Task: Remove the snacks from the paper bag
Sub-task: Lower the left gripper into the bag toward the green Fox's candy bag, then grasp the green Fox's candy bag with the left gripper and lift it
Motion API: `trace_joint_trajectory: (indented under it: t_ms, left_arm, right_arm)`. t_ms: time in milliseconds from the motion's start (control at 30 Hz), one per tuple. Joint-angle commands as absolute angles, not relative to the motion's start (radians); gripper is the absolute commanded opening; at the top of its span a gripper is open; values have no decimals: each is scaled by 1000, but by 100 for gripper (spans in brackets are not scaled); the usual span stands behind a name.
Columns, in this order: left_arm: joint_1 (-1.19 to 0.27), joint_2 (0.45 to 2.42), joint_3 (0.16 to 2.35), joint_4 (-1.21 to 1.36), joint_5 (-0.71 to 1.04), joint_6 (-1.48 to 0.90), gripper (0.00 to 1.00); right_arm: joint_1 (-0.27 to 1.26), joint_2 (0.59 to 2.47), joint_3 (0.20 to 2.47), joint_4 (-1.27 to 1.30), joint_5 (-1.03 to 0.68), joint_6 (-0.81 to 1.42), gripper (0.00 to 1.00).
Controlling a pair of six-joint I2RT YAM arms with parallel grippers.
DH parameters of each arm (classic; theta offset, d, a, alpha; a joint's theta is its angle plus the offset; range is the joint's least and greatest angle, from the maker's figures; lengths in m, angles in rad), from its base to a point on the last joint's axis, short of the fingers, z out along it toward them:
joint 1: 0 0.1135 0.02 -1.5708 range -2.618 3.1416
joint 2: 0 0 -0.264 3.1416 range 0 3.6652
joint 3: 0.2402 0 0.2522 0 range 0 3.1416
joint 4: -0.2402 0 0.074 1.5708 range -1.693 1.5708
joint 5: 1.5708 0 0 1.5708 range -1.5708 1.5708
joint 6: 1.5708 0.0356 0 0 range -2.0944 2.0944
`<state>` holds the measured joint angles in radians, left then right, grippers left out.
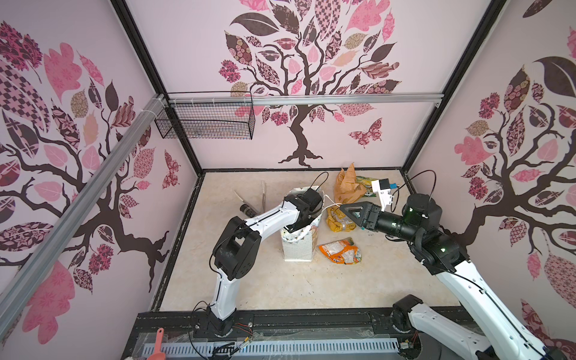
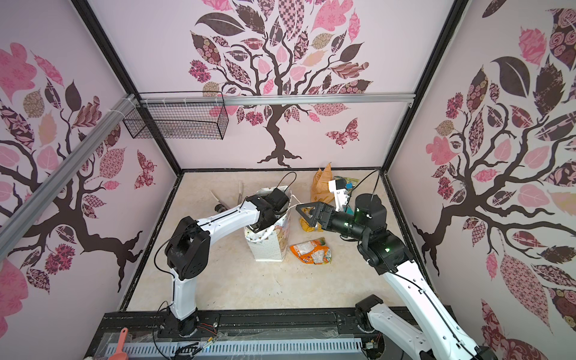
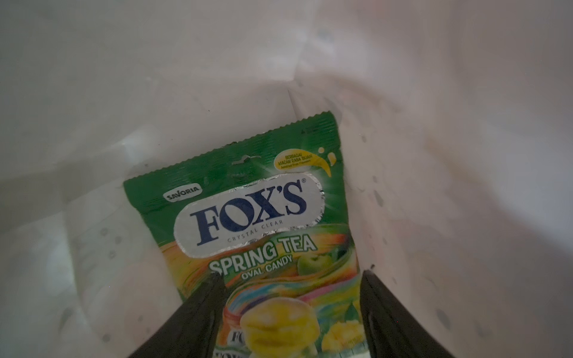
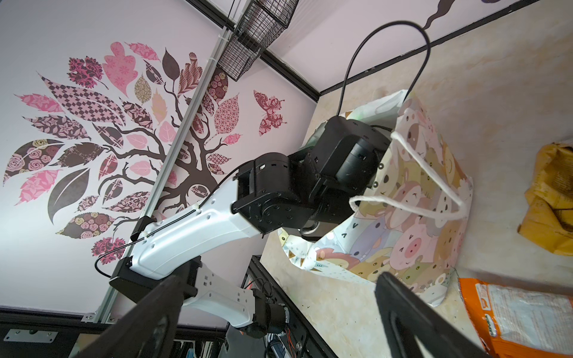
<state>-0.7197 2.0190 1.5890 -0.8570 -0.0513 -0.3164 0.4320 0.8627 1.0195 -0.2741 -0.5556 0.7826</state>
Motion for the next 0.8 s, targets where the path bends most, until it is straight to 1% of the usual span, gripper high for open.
trace_joint_trajectory:
  t_ms: [0,400,467,600,767]
  left_arm:
    - [-716,2055,1538,-802,-63,-310,71]
    - [-713,2111,1454,-722,-42,-318,72]
    - [-712,2115,1445,-716,-38,-321,68]
    - [-713,2118,1443,-716,-31,-324,55]
    - [-712,2098,1453,-730,-35,-319,42]
  right_arm:
    - [439,850,1030,-292,-552,778,100]
    - [438,855,1034,-293,-553,779,100]
    - [438,855,1033,-295,-553,780,100]
    - [439,856,1034,-293,-553,782,100]
    - [438,858,1034,-293,-552,782,100]
